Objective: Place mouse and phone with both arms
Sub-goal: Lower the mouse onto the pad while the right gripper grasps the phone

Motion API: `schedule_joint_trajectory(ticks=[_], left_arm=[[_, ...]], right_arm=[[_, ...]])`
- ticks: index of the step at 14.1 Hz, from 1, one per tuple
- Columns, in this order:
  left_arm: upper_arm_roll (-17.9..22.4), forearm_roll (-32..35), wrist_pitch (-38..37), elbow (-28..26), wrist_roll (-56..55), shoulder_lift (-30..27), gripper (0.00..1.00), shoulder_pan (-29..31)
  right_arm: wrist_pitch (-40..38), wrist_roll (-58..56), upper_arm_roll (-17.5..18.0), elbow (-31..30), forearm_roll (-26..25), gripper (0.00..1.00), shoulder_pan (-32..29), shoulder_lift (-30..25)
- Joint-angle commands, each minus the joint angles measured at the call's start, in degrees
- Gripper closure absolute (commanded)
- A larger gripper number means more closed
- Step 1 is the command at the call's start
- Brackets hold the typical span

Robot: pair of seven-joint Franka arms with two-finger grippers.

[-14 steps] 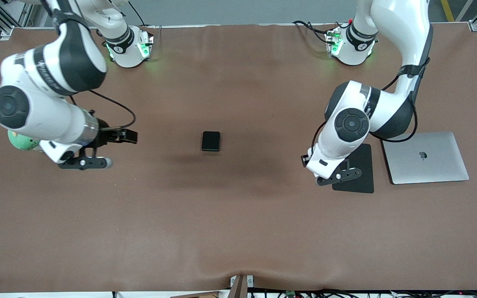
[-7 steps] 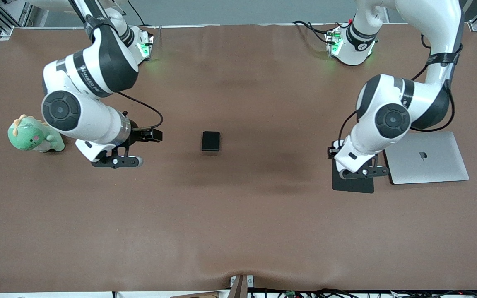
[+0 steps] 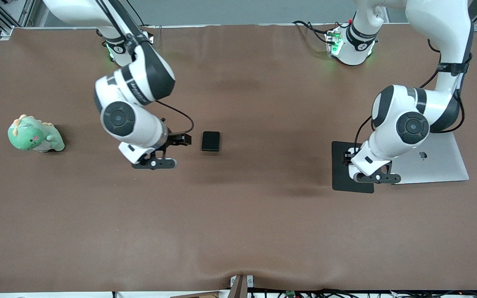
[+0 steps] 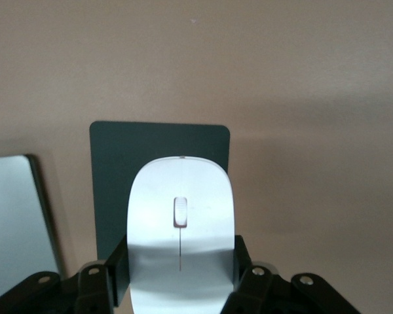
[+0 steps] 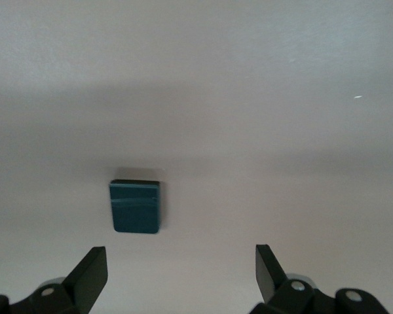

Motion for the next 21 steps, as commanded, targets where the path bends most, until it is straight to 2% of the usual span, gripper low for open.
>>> schedule_joint_trajectory(ticks=[1,4,7,10,14,17,21], left_arm=[[-0.6,3.09,8.31,-6.12,0.47,-0.43,1.0,1.33],[-0.52,3.8,9.83,-6.58,0.99,1.15,1.0,1.51],[-0.69,5.91,11.66,-6.75,5.72,2.12,1.0,5.11],[-0.69,5.91,14.21,-6.75,6.71,4.31,1.0,5.47],[-0.69,5.91,16.67,-6.84,7.06,6.6,1.0,5.64],[-0.61,6.0,17.73,-6.84,7.14,7.39,1.0,5.64],[-0.6,6.0,18.88,-7.28,7.85,8.36,1.0,5.64]], right_arm=[[4.57,4.49,-0.52,-0.19,0.3,0.0,3.92,3.12],[11.33,4.5,-0.52,-4.39,-0.05,0.0,5.94,4.09],[19.68,4.32,-0.52,-9.76,-0.14,0.0,7.44,4.62],[20.49,4.49,-0.52,-10.91,-0.22,0.0,8.85,5.41],[29.44,6.16,-0.52,-17.31,-0.22,0.0,10.43,6.03],[33.31,7.83,-0.44,-20.66,-0.22,0.0,11.31,6.12],[34.38,11.09,-0.44,-20.58,-0.14,0.0,12.45,6.73]])
